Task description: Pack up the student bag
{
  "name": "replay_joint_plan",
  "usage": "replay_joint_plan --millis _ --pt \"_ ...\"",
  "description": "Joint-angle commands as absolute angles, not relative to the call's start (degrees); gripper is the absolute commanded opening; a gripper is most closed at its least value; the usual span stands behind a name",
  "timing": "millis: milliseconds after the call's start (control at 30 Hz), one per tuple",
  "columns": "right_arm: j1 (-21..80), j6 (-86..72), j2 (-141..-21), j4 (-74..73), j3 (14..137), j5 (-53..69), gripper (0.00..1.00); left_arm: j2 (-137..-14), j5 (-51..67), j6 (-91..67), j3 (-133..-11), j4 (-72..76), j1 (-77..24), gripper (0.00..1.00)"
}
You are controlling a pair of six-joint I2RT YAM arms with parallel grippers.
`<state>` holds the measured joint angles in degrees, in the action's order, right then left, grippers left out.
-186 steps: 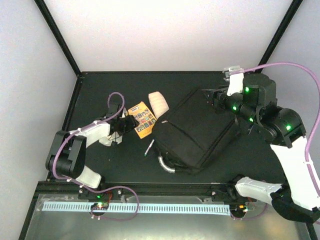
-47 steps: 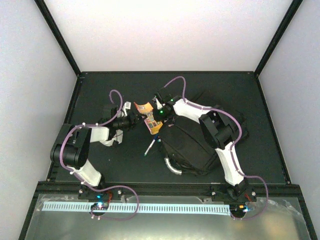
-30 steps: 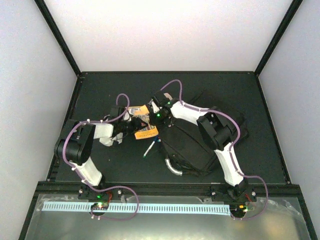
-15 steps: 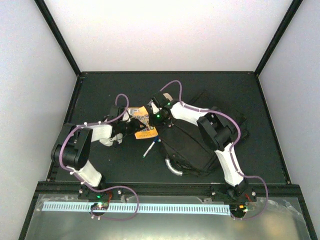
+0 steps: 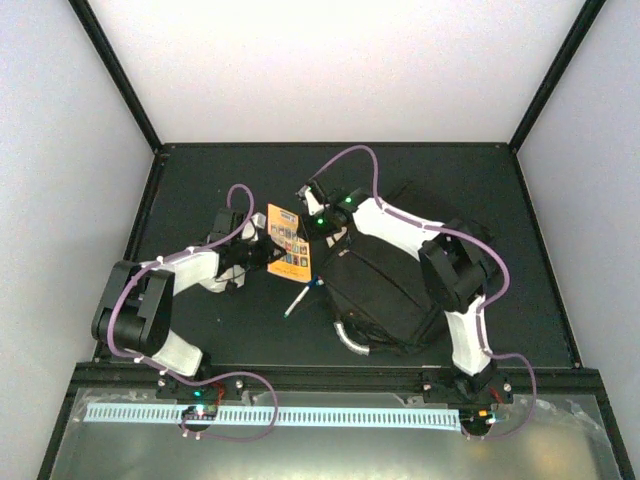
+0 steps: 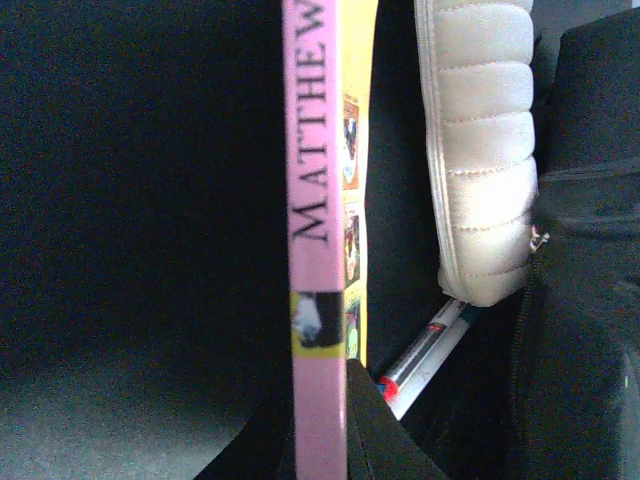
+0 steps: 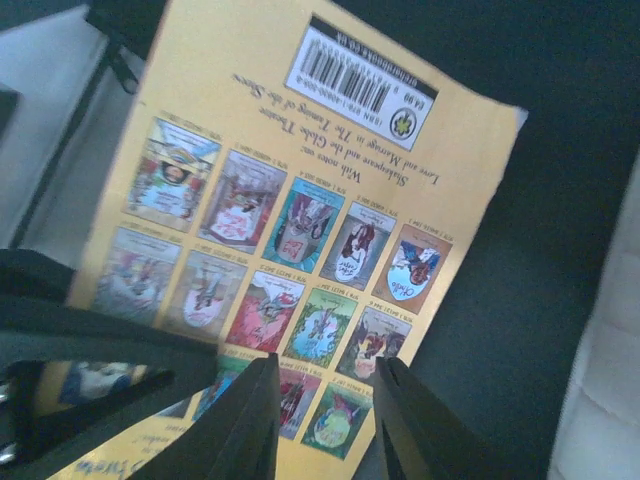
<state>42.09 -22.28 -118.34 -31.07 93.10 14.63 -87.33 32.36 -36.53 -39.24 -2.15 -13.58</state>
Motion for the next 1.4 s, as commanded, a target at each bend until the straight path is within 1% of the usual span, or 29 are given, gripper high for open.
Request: replay_joint_plan --millis 0,33,100,133,233,333,400,633,800,933,1100,1367 --pt "42.2 -19.5 -111.4 -34.3 95.4 12.2 0.31 -84.2 32.2 -34.4 -41.3 -4.3 -13.9 0.02" --pt "42.3 -18.9 -109.8 -35.0 95.2 11.8 0.33 -82.8 32.2 -34.1 -41.2 -4.4 -14.0 0.02" --pt "42.6 -17.2 -105.3 -36.3 93.5 10.7 0.41 -79.5 32.5 -33.2 -41.0 -5.1 -14.0 0.02" --pt "42.8 -16.3 -102.9 -36.6 91.8 10.2 0.43 -77.6 32.7 -32.6 -41.1 -5.7 -14.0 0.01" --pt "43.4 -13.7 -93.3 -37.2 84.3 9.2 0.48 -71.5 32.4 -30.4 -41.7 -9.1 -14.0 0.02" --pt "44.2 -11.3 -85.8 -39.1 76.0 7.5 0.57 -67.0 31.3 -28.8 -42.9 -14.0 -14.0 0.01" --pt "45.3 -10.2 -82.1 -41.3 72.2 5.3 0.62 -65.1 32.3 -28.5 -43.2 -16.1 -14.0 0.02" --pt "51.0 -11.6 -70.6 -46.8 60.5 -1.6 0.75 -58.0 35.2 -27.1 -44.4 -23.4 -14.0 0.02" --pt "53.7 -14.1 -67.7 -48.6 56.5 -2.7 0.77 -54.0 35.2 -25.9 -45.9 -27.7 -14.0 0.02" --pt "58.0 -15.2 -70.8 -48.5 56.4 -4.1 0.76 -53.1 36.3 -25.6 -47.2 -29.8 -14.0 0.01" --pt "60.4 -17.7 -76.1 -49.6 57.5 -8.0 0.75 -53.1 37.1 -24.7 -48.8 -32.3 -14.0 0.02" --pt "62.0 -19.2 -81.5 -49.3 58.0 -12.8 0.68 -53.3 39.3 -24.1 -49.9 -33.7 -14.0 0.02"
